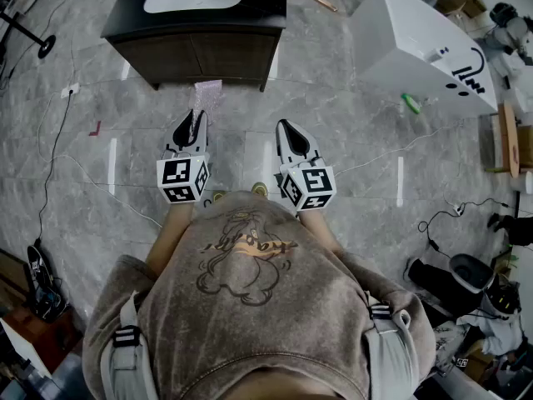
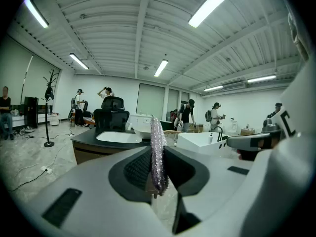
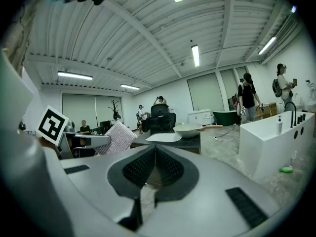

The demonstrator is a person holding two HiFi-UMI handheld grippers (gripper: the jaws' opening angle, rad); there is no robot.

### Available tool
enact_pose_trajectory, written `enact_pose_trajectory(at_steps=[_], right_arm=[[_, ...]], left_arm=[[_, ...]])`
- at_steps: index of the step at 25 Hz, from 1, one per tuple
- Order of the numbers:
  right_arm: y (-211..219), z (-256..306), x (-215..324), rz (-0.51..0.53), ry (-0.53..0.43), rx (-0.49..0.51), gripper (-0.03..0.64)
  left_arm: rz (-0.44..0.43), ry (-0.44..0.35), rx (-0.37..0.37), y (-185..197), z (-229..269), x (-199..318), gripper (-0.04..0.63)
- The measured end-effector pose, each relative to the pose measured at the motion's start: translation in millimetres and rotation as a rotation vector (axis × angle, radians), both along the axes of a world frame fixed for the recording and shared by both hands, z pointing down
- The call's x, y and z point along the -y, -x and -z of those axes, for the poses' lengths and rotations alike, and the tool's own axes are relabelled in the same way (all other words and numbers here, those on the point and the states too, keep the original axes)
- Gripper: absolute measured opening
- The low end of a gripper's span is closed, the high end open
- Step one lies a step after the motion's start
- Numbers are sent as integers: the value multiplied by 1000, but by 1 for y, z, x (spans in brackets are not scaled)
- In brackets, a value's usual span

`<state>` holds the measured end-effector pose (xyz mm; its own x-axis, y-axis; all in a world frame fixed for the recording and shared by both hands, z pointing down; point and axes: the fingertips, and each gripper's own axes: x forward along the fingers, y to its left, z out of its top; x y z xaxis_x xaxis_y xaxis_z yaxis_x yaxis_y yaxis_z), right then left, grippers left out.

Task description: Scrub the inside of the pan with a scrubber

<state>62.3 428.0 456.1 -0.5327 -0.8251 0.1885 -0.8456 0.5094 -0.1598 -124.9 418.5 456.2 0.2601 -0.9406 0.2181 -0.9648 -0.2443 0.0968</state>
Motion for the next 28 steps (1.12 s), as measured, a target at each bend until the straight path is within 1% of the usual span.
enact_pose_trajectory(at_steps=[7, 12, 14, 18, 22, 25, 28], right_arm=[[3, -4, -3, 7, 14, -2, 21], [1, -5, -2, 19, 31, 31, 23], [-2, -5, -3, 34, 30, 26, 23], [-21, -3, -9, 69, 15, 17, 23], [-43, -10, -13, 106, 26, 18, 23], [-51, -15, -14, 142, 33, 13, 23], [-58, -19, -11, 155, 41, 8, 23]], left_arm=[[-6, 10, -3, -1, -3, -2, 84], [-8, 16, 0, -3, -4, 1, 84], [-4, 19, 0, -5, -4, 1, 84], [12, 22, 1, -20, -5, 2, 84], [46, 15, -24, -38, -6, 6, 84], [76, 0, -41, -43, -3, 8, 84], [89, -1, -45, -46, -3, 12, 84]])
